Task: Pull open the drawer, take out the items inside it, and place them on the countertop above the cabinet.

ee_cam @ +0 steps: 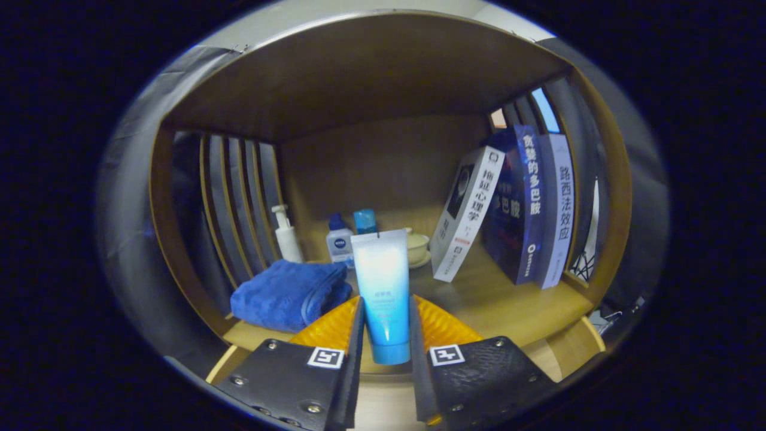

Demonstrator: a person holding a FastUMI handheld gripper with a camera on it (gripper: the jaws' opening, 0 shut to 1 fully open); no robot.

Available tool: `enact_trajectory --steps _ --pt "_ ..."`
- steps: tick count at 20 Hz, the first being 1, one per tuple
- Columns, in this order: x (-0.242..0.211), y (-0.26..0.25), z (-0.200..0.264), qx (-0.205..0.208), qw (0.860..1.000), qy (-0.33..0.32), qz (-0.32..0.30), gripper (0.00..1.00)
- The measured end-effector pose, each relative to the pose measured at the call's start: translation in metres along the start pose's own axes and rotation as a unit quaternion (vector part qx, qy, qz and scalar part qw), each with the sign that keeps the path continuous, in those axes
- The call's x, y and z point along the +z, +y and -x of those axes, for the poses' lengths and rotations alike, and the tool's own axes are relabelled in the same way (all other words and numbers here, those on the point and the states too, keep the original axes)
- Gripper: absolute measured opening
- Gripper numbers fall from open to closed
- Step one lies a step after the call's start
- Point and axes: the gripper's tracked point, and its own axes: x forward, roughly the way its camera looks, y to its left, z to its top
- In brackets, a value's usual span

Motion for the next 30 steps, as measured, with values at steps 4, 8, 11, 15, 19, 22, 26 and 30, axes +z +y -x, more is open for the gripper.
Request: enact_trajectory --steps 4,8,11,15,19,22,26,30 --pt "-0.023 -0.012 -0.027 -0.031 0.999 0.022 -0.012 0.38" --pt "-0.024 -0.019 -0.042 -0.046 0.998 0.028 -0.036 0.39" --pt "-0.031 -0.027 -0.037 -0.063 0.996 0.048 -0.039 0.44" --pt "-0.036 -0.031 -0.016 -0.065 0.995 0.067 -0.031 0.73" --pt "-0.039 -0.030 0.023 -0.063 0.995 0.073 -0.020 0.99" --pt "-0.039 -0.025 0.061 -0.050 0.996 0.069 -0.010 0.99" --pt "-0.035 -0.014 0.123 -0.030 0.998 0.044 -0.018 0.99" --pt "-0.030 -0.018 0.190 -0.038 0.999 0.009 -0.008 0.99"
